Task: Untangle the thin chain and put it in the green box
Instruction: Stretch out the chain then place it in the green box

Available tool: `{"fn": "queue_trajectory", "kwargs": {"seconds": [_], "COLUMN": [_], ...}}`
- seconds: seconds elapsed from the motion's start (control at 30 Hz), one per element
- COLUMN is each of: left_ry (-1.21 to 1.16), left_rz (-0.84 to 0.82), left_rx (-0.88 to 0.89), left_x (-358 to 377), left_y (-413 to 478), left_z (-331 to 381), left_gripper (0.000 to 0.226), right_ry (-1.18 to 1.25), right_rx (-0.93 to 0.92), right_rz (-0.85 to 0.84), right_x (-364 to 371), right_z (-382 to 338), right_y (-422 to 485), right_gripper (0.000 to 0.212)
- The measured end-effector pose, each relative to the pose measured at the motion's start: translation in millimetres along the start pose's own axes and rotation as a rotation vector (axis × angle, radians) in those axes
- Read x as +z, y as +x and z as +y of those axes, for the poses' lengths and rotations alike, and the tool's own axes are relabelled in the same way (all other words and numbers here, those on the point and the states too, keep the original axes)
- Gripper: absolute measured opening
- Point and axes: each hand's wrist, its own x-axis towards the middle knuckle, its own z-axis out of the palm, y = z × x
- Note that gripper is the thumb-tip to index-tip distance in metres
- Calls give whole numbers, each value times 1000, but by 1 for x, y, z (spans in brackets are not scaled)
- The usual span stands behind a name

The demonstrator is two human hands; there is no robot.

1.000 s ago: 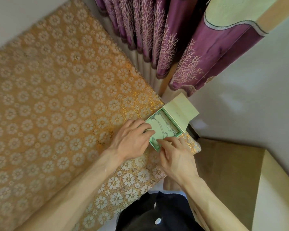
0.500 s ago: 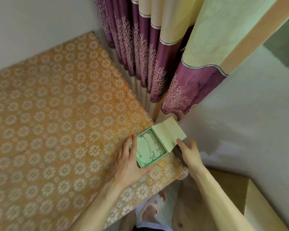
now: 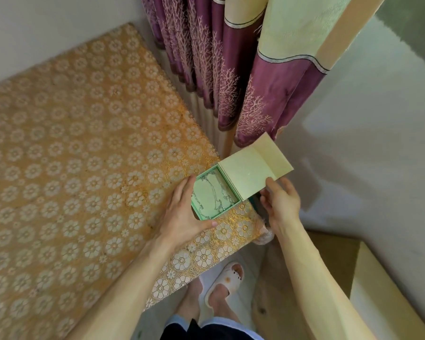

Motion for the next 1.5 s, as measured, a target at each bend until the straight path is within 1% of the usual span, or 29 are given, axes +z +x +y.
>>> {"fn": "queue_trajectory", "kwargs": {"seconds": [0.1,0.17,0.23,0.3,0.37,0.4,0.47,0.53,0.57,0.63,0.73,0.77,0.83,0.9,0.93,1.03,1.13,1.2,1.23,1.3,1.4,1.5], "left_ry": [8,55,48,-140,-448,-596,-800,-913,-936,-946,-965,-970,-973,-977,-976,-948,-918,-878,-845,-783,-798,-863], "left_rz": [-20,-77,-114,-66,12,36,49,40,40,62,72,64,61,93,117,192,234,262,276,296,303,259], "left_rx": [9,6,-4,-60,-140,-174,-227,-278,-310,-360,-402,-406,-396,-404,-411,-439,-468,-485,-494,-498,-505,-483], "left_x": [-2,-8,-19,-37,-53,-60,-68,-67,-64,-56,-45,-42,-37,-32,-30,-23,-16,-11,-9,-5,2,11], "left_y": [0,1,-3,-16,-35,-45,-63,-75,-79,-80,-74,-72,-70,-70,-71,-74,-74,-71,-69,-65,-58,-52], "left_z": [1,4,10,17,21,22,24,26,27,28,25,24,21,16,13,4,-7,-12,-13,-13,-10,-5], "left_gripper": [132,132,122,100,76,69,66,68,70,67,59,55,40,25,23,24,25,28,30,32,34,48], "right_ry": [-43,-111,-180,-248,-314,-374,-547,-708,-765,-832,-881,-894,-931,-985,-1018,-1110,-1203,-1260,-1265,-1221,-1172,-1139], "right_rx": [-119,-220,-357,-478,-553,-594,-722,-863,-901,-941,-1006,-1014,-1024,-1029,-1026,-961,-836,-744,-705,-646,-654,-666], "right_rz": [-18,-3,21,-8,-77,-100,-135,-178,-198,-228,-229,-223,-222,-242,-263,-330,-254,-220,-232,-303,-393,-404], "right_x": [-1,-1,0,3,5,6,6,4,4,4,4,5,5,5,4,2,6,14,18,26,28,26], "right_z": [-10,-14,-15,-13,-6,0,16,34,42,53,57,57,56,54,53,50,46,40,37,35,39,42], "right_y": [-17,-34,-55,-79,-100,-108,-114,-114,-113,-114,-115,-115,-115,-115,-116,-117,-107,-97,-92,-86,-80,-78], "right_gripper": [35,30,24,23,22,23,28,35,37,38,38,38,37,38,38,35,35,49,55,57,55,57]}}
